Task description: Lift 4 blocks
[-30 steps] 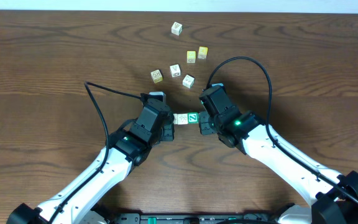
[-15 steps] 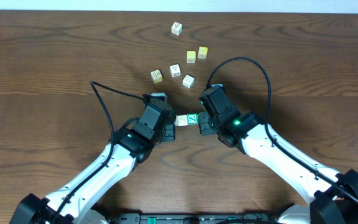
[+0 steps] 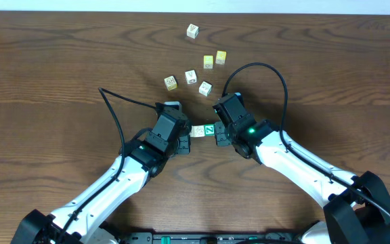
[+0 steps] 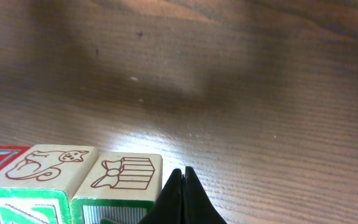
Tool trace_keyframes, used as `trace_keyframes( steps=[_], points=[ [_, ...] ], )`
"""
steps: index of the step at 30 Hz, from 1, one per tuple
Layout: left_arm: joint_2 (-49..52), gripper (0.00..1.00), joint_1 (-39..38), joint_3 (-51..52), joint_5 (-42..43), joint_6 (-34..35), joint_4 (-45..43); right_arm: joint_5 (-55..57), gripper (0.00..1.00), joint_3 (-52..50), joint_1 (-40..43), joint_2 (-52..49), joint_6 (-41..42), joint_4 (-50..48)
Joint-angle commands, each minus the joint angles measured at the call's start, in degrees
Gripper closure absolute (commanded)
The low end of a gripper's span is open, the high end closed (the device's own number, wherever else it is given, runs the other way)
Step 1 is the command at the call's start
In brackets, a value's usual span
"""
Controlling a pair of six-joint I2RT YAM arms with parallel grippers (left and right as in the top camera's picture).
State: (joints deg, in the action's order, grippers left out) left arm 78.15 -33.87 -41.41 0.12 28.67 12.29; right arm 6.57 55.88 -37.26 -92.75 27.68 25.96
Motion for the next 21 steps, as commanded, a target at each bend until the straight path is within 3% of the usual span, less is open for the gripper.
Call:
trace_keyframes(
  steps=[1,21],
  points=[
    [-1.07,0.93,-4.37,-3.72,15.89,0.59,-5.35,-22.36,0.99,2.19,-5.62,-0.39,-0.70,-2.60],
    [-1.07,0.93,-4.37,-3.72,15.93,0.61,-5.40,-24.83,0.99,2.19,-5.99,-0.72,1.03,-6.14]
  ],
)
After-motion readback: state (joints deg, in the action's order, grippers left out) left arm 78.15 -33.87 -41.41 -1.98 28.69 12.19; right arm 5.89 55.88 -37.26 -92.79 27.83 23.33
